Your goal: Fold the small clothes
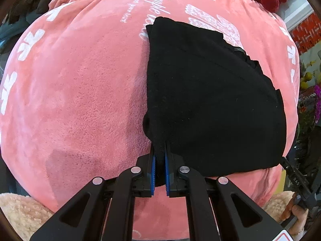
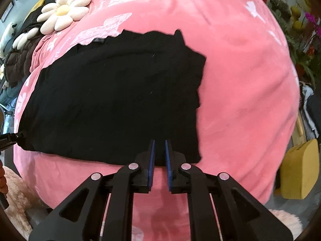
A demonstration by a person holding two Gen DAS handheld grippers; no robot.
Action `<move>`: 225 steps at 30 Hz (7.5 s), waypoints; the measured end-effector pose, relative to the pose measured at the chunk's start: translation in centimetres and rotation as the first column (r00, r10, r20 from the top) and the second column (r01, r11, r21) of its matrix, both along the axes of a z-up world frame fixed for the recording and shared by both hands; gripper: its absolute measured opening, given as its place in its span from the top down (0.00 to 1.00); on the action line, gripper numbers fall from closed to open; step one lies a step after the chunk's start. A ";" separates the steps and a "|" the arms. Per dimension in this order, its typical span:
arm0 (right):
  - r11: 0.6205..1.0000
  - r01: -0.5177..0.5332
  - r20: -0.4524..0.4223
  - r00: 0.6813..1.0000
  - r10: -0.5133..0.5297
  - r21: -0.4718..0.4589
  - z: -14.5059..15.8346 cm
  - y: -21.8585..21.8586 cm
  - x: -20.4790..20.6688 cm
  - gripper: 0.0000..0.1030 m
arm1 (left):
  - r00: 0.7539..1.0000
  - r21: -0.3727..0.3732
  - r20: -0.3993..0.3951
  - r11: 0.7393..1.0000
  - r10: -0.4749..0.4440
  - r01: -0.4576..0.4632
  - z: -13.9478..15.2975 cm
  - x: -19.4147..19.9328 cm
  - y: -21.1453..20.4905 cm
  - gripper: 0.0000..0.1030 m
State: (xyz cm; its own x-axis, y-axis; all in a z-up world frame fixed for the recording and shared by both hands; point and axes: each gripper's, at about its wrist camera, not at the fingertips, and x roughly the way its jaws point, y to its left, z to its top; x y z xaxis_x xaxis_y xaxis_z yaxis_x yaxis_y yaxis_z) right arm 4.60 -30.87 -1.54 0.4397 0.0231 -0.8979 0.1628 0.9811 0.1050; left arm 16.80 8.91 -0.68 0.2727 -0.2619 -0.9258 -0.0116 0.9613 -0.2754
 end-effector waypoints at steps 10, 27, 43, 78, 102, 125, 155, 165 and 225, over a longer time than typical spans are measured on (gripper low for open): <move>0.994 0.089 0.039 0.995 -0.092 0.059 -0.5 -2.3 0.6 0.55 | 0.999 0.079 -0.031 0.997 -0.008 0.011 -1.0 0.9 -1.8 0.93; 0.990 0.080 0.041 0.995 -0.086 0.118 -1.1 -4.7 5.4 0.71 | 0.996 -0.060 -0.048 0.996 0.069 -0.072 -2.7 3.0 -2.1 0.95; 0.929 0.264 0.124 0.945 -0.303 0.260 0.3 -9.7 0.2 0.40 | 0.831 -0.067 0.302 0.858 -0.468 0.508 13.7 -1.3 -28.8 0.90; 0.968 0.128 0.138 0.978 -0.159 0.214 2.6 -7.6 1.9 0.46 | 0.984 -0.153 -0.006 0.972 -0.180 0.177 2.0 -2.1 -18.6 0.37; 0.935 0.107 0.105 0.983 -0.150 0.338 -0.5 -9.8 5.8 0.36 | 0.993 -0.375 0.019 0.919 -0.121 0.119 -0.3 6.3 -16.1 0.28; 0.927 0.088 -0.026 0.996 -0.084 0.365 -1.4 -4.9 2.8 0.49 | 0.970 -0.316 -0.158 0.940 -0.185 0.128 -1.7 -2.8 -10.8 0.66; 0.915 -0.066 0.128 0.992 0.015 0.398 4.4 3.8 4.4 0.79 | 0.983 -0.208 0.068 0.961 -0.170 0.181 6.1 -1.6 -10.4 0.79; 0.914 -0.131 0.133 0.987 0.086 0.384 6.5 11.4 2.8 0.79 | 0.983 -0.121 0.094 0.979 -0.155 0.166 7.8 -3.8 -4.6 0.79; 0.938 -0.020 0.015 1.000 0.016 0.345 -1.4 18.7 11.4 0.40 | 0.988 -0.071 0.153 0.997 -0.017 0.028 -0.8 1.4 7.0 0.27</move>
